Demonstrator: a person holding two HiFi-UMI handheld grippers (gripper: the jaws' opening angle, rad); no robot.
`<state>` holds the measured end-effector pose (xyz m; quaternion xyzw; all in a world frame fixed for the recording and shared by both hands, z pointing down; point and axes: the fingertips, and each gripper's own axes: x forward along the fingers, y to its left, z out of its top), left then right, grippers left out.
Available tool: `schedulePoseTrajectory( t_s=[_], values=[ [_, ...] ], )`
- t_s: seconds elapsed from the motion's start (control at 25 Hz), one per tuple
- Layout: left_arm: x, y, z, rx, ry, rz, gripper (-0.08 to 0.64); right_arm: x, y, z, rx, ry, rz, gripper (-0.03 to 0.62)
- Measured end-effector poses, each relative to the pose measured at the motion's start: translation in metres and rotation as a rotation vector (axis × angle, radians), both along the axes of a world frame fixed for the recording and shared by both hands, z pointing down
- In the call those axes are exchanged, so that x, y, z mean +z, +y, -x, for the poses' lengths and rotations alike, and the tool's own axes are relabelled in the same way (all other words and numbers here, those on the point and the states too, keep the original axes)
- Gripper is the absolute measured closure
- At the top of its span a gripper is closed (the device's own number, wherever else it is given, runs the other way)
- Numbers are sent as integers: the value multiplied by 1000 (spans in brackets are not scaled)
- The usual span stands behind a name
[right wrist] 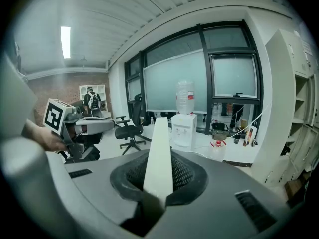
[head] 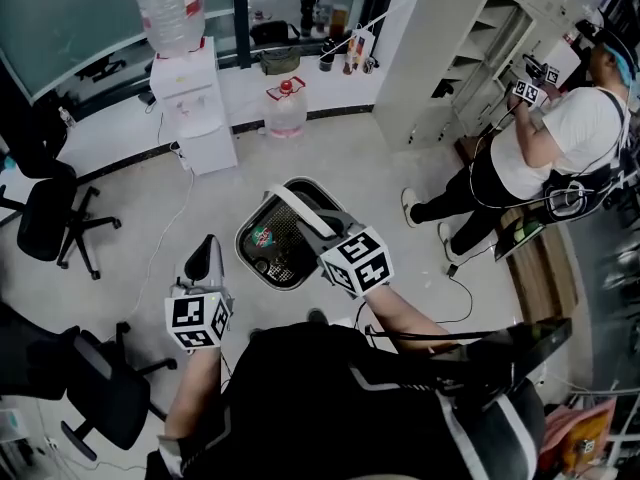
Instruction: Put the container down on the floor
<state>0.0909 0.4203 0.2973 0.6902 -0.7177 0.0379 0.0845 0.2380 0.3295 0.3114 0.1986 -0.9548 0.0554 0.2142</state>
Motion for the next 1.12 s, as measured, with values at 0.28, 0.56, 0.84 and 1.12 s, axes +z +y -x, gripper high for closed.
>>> schedulePoseTrajectory(
  t_s=[0.28,0.56,0.84,1.12],
  values=[
    [8,9,14,9,32,5,549,3,5,13,25,8,10,545],
    [16,18,36,37,39,4,549,5,15,33,52,16,13,545],
    [16,29,58,78,60,-26,549,3,25,55,87,13,9,545],
    [14,39,83,88,72,-48,549,0,32,80,100,9,6,545]
  ],
)
